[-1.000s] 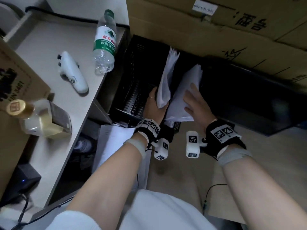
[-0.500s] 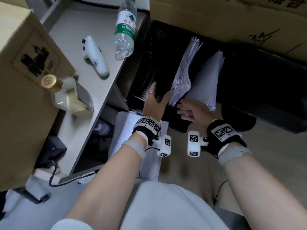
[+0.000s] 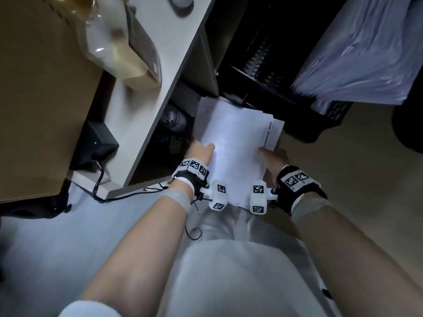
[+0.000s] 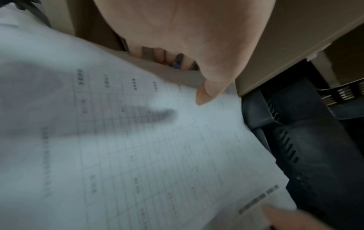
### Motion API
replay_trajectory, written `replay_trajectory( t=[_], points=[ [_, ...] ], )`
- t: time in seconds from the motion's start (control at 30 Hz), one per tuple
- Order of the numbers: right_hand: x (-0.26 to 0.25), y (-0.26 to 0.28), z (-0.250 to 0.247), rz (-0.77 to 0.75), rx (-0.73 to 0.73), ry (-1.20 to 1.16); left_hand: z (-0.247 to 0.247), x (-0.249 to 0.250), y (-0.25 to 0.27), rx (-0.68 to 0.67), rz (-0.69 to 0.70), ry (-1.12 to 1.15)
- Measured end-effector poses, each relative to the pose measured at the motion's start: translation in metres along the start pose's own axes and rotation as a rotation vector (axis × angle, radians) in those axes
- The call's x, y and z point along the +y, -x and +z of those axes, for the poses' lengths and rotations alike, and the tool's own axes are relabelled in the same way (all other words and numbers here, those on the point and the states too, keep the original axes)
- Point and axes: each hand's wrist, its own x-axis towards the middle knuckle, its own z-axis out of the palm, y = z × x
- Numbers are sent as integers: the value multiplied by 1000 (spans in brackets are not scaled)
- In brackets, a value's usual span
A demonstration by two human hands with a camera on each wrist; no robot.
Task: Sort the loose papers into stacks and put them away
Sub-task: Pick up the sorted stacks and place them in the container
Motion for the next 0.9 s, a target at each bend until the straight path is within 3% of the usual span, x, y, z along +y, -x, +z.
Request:
replay_trajectory(
  t=[0.2,0.27,0.4,0.57,0.8,0.9],
  points=[
    [-11,12,13,19,48,62,6,15,9,-3,51,-41],
    [-5,-4,12,58,90,100,12,13,15,1,50,-134],
    [16,-46,6,49,103,-75,21,7,20,-10,26,-161],
    [15,6,-8,85,43,-76,24,8,26,-100,47,-141],
    [34,10,-7,6,92,-208,39,3,38,-46,93,-234],
    [50,-28,-3,-38,58,-256,35,1,38,22,90,-215]
  ],
)
